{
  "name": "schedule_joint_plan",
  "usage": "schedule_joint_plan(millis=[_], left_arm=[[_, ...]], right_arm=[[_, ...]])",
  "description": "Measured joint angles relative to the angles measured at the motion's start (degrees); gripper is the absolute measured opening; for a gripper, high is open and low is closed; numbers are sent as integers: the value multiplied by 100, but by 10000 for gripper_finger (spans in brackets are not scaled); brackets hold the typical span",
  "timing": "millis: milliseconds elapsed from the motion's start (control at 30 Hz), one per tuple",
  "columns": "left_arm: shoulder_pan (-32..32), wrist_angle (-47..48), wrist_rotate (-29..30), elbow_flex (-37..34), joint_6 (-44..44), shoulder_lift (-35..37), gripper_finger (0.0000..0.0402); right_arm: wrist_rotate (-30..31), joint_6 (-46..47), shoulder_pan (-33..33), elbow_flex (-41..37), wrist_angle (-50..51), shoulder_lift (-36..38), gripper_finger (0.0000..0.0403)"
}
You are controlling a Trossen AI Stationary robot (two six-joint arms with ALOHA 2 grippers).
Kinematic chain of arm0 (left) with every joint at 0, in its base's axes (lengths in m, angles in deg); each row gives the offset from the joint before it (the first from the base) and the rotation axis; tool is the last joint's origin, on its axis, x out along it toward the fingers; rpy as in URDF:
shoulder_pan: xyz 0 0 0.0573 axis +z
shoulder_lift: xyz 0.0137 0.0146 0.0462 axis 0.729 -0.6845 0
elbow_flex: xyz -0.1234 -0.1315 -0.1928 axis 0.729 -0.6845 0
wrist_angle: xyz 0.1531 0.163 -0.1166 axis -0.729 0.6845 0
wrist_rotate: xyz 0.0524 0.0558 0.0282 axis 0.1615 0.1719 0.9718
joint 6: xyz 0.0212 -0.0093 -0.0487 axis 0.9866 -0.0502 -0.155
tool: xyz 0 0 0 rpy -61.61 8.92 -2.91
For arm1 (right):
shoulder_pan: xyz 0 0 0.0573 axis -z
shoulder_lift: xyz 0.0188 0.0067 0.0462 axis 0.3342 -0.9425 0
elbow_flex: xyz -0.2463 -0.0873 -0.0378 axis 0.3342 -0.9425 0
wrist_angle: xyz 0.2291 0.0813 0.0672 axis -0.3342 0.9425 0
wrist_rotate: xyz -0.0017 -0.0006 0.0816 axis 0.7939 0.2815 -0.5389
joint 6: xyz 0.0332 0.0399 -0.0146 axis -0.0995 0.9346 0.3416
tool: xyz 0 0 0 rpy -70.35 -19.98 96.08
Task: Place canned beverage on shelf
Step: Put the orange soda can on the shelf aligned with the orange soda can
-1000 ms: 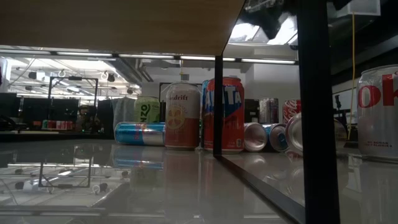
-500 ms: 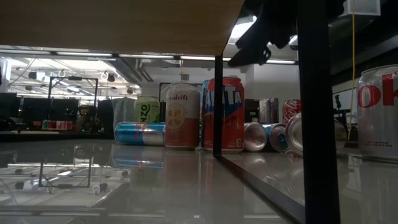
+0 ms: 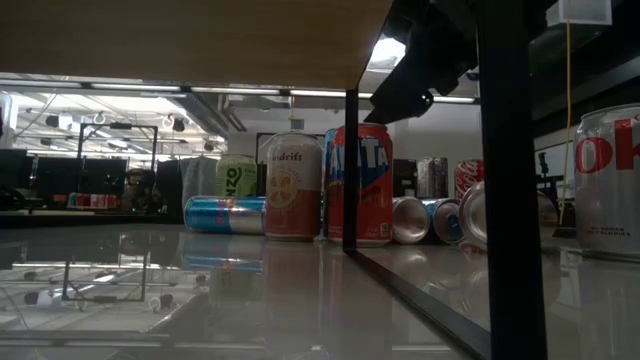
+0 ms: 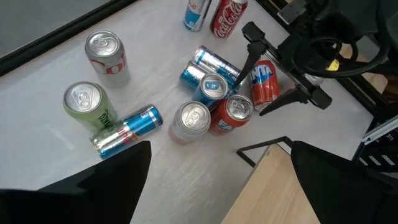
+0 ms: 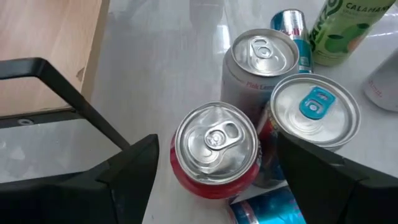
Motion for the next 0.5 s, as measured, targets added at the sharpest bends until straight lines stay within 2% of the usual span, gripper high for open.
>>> schedule_joint_plan(millis=[500], left_arm=[[-2, -23, 3, 0, -16, -2, 377]], right_arm=[[-1, 2, -2, -2, 43, -350, 316]])
